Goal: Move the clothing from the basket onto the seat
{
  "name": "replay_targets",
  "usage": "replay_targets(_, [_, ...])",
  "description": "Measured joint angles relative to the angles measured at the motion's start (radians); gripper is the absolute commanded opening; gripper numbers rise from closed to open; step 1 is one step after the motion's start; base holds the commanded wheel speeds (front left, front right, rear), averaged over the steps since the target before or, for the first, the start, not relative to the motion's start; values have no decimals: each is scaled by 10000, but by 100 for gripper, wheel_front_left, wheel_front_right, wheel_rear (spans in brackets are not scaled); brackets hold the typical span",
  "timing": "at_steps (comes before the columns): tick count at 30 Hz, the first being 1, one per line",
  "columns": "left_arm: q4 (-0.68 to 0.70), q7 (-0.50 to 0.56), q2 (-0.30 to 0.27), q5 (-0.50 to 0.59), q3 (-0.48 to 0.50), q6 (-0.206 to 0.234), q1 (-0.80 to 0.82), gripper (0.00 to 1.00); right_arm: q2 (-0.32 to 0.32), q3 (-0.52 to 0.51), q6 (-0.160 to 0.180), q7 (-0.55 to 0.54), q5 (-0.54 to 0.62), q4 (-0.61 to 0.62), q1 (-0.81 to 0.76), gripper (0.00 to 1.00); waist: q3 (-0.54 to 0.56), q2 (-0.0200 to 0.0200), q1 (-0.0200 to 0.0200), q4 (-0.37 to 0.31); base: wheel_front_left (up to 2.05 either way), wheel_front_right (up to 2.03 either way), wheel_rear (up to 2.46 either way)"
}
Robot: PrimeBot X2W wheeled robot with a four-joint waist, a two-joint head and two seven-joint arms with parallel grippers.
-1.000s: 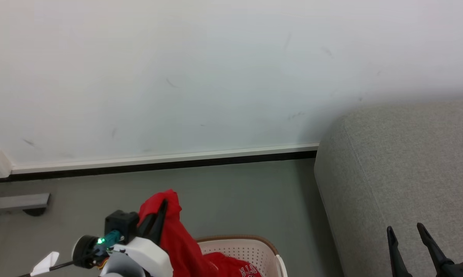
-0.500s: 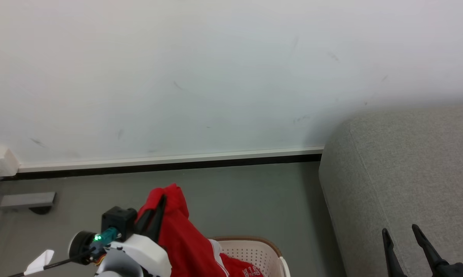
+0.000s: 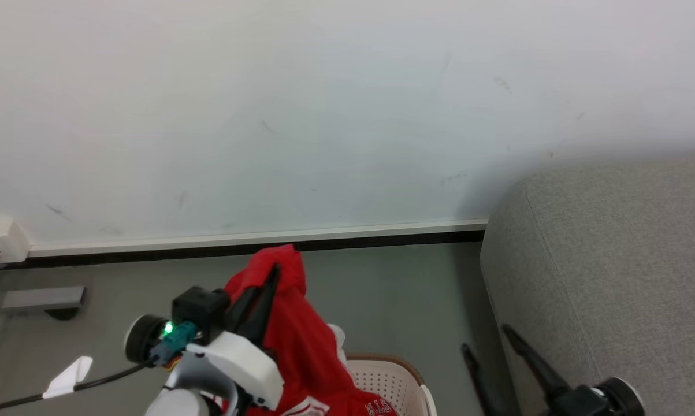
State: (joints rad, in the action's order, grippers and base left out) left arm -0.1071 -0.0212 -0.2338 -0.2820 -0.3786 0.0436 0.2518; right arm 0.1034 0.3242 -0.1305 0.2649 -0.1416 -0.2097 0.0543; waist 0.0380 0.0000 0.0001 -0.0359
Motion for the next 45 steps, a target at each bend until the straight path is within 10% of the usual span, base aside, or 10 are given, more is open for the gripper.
replay_targets(11, [997,548,616,8,-913,-240,575,0,-35,2215,0,0,-366,159,1034,100,-2,0,0,8,0,0,0])
replay_targets(26, [1756,1093,1448,-336,-2527,-855,760,0,-59,2220,0,0,-798,-263,1638,100,19,0,0,-162,0,0,0])
replay_targets(28, [1889,1177,1496,-422,-2617,-869,760,0,-71,2213,0,0,-949,-433,1648,12,42,0,-1,-192,0,0,0])
replay_targets(29, [1935,1202,1498,-466,-2648,-869,756,0,-65,2201,0,0,-991,-474,1651,0,45,0,-1,-206,0,0,0])
replay_targets(40, [1812,1352,1350,-621,-2462,-727,741,0,228,2211,0,-2,-1649,-579,1696,0,33,1,0,-437,0,0,0])
replay_targets(42, [1647,1329,1315,-631,-2364,-635,725,39,249,2155,0,-2,-1779,-439,1691,0,25,0,-1,-505,0,0,0])
replay_targets(44, [1419,1237,1290,-715,-2288,-600,679,100,316,2132,0,-4,-1992,-288,1662,0,13,0,0,-591,0,0,0])
replay_targets(45, [1302,1187,1287,-798,-2245,-575,654,100,353,2102,0,-4,-2094,-184,1643,0,9,0,-1,-640,0,0,0])
